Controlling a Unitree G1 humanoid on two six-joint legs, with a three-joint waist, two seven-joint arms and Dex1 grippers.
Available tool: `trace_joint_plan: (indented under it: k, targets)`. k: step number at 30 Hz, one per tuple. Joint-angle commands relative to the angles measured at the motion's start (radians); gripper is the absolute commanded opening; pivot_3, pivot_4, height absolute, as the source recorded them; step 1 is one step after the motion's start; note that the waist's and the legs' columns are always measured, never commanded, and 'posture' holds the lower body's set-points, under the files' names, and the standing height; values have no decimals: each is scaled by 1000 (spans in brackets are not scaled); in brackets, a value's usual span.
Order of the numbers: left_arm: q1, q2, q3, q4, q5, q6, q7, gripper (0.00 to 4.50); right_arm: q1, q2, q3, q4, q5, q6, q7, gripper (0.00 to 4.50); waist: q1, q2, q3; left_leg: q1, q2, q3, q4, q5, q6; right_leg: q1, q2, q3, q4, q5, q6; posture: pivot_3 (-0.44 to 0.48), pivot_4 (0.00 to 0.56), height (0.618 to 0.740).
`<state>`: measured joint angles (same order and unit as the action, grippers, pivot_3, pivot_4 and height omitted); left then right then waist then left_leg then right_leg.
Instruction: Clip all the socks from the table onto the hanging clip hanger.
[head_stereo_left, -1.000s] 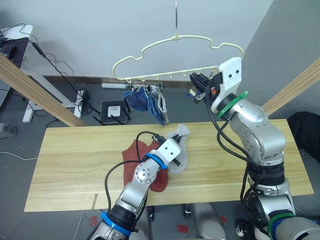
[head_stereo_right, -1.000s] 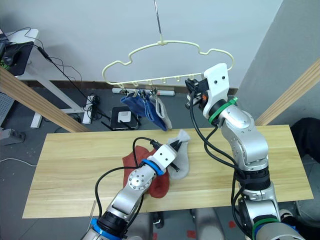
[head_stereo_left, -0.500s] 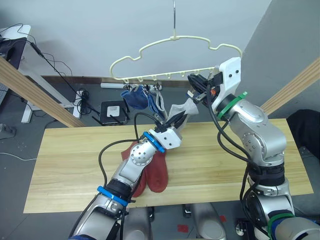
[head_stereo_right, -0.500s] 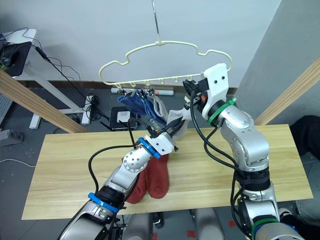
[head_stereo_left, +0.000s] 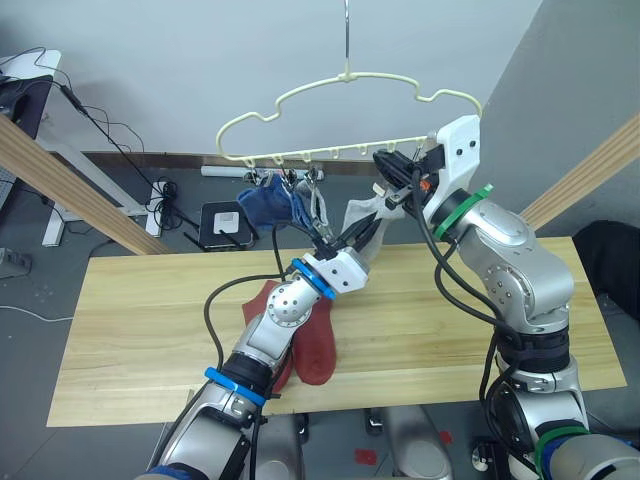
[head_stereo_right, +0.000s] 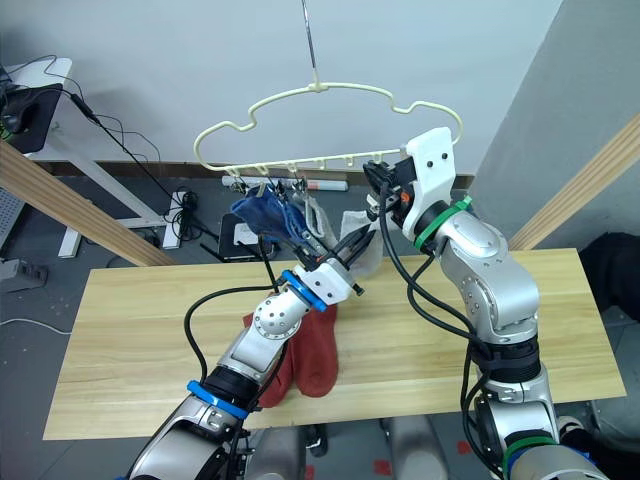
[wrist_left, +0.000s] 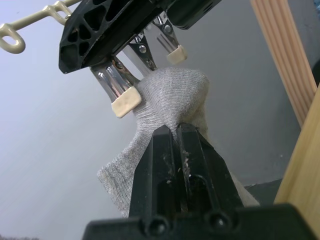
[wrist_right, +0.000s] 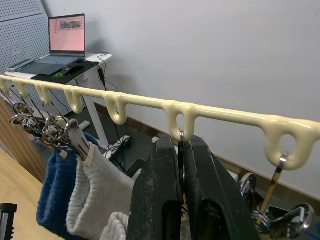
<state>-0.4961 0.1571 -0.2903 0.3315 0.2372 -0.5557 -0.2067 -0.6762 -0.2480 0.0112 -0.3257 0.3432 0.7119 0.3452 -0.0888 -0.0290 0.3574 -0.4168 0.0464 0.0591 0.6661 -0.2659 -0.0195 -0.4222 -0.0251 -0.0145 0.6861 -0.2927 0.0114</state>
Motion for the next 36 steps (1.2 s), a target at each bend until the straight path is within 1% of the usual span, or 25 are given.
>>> trace_joint_plan:
  k: [1,10,11,12,16,17,22,23,24,28,32,36]
  targets:
    - [-6,-20,9,-4,6,-23,23,36,10,4,-12,-52,24,0,0,0,0,0,0,0,0,0,0,0,0,0,0,0,0,0,0,-189,369,740]
    - [-22,-49,9,-1,15,-16,40,36,15,22,-34,-70,71,44,-9,0,0,0,0,0,0,0,0,0,0,0,0,0,0,0,0,-191,367,740]
    - [-23,-49,10,-1,14,-16,40,0,17,23,-37,-77,77,50,-9,565,0,0,0,0,0,0,0,0,0,0,0,0,0,0,0,-191,367,740]
    - [-24,-50,11,0,13,-15,40,0,18,23,-38,-82,80,54,-9,771,0,0,0,0,0,0,0,0,0,0,0,0,0,0,0,-191,367,740]
    - [-27,-51,13,-1,11,-10,38,0,32,4,-38,-117,96,89,-11,2331,0,0,0,0,0,0,0,0,0,0,0,0,0,0,0,-191,365,740]
    - [-25,-52,11,-2,-6,-6,21,0,41,-6,-41,-135,101,98,-10,2591,0,0,0,0,0,0,0,0,0,0,0,0,0,0,0,-191,365,740]
    - [2,-48,20,-28,-87,17,-46,0,84,-46,-40,-201,97,101,-10,2591,0,0,0,0,0,0,-1,0,-1,0,0,0,-2,0,0,-193,362,740]
    - [11,-45,25,-36,-112,39,-65,474,98,-56,-41,-219,93,98,-12,2635,0,0,0,0,0,0,-1,0,-1,0,0,0,-2,0,0,-193,362,740]
    - [16,-42,29,-43,-129,55,-79,681,107,-63,-42,-230,91,97,-13,2635,0,0,0,0,0,0,-1,0,-1,0,0,0,-2,0,0,-193,362,740]
    - [40,-36,27,-116,-237,139,-191,1850,157,-95,-46,-292,70,73,-26,2635,0,0,0,-1,0,0,-1,1,-1,0,0,-1,-2,0,0,-190,364,740]
    - [63,-7,36,-258,-363,273,-307,1850,211,-86,-62,-346,30,35,-90,2635,0,0,0,-1,0,0,-1,1,-1,1,0,-1,-3,0,0,-197,365,740]
    - [64,87,81,-418,-501,447,-419,1850,232,-86,-69,-340,-10,21,-136,2635,-2,0,0,0,0,0,-1,1,-1,1,0,0,-2,0,0,-200,363,740]
